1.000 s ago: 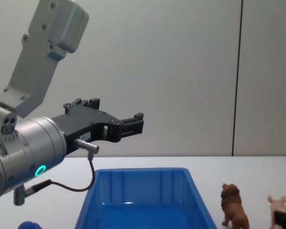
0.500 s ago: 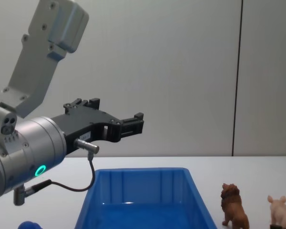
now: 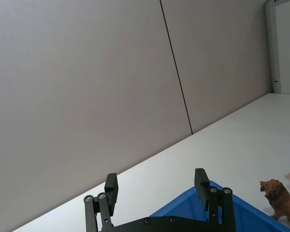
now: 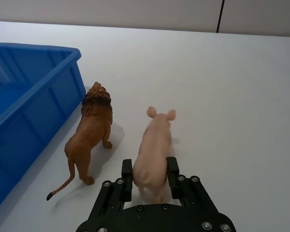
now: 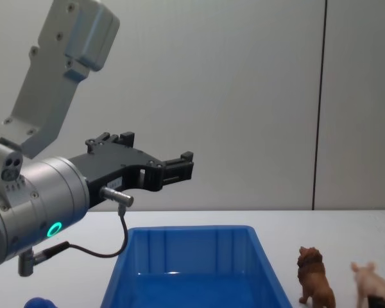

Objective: Pick up the two dolls from the table and place them into the box.

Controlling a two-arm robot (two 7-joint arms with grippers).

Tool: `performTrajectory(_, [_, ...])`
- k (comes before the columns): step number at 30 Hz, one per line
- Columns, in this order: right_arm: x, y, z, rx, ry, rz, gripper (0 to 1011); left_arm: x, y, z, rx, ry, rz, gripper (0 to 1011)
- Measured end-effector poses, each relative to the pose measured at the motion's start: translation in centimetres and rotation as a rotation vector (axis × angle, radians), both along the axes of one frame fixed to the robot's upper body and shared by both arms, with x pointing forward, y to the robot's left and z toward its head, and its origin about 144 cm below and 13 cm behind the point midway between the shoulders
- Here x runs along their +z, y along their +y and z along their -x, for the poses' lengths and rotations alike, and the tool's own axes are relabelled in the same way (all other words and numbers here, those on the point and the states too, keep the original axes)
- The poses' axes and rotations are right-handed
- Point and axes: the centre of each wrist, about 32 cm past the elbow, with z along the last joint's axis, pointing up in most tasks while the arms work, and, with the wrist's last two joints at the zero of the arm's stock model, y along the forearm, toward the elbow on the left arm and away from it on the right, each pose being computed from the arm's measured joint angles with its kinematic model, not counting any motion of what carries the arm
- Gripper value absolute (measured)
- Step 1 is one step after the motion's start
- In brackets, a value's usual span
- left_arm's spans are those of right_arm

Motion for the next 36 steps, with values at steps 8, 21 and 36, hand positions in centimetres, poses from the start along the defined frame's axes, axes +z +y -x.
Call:
performTrajectory(8, [0.3,0.2,-0.2,-0.014,-0.042,0.01,380,0.0,0.0,0.0,0.0,0.0,0.0,1001])
performTrajectory(21, [2.9,1.2,-0.8,0.015,-0.209,0.03,380,0.0,0.0,0.0,0.0,0.0,0.0,1001])
performTrajectory(36, [6.2,3.5,-2.1,0.178,-0.293,-0.031,380,0.0,0.0,0.0,0.0,0.0,0.0,1001])
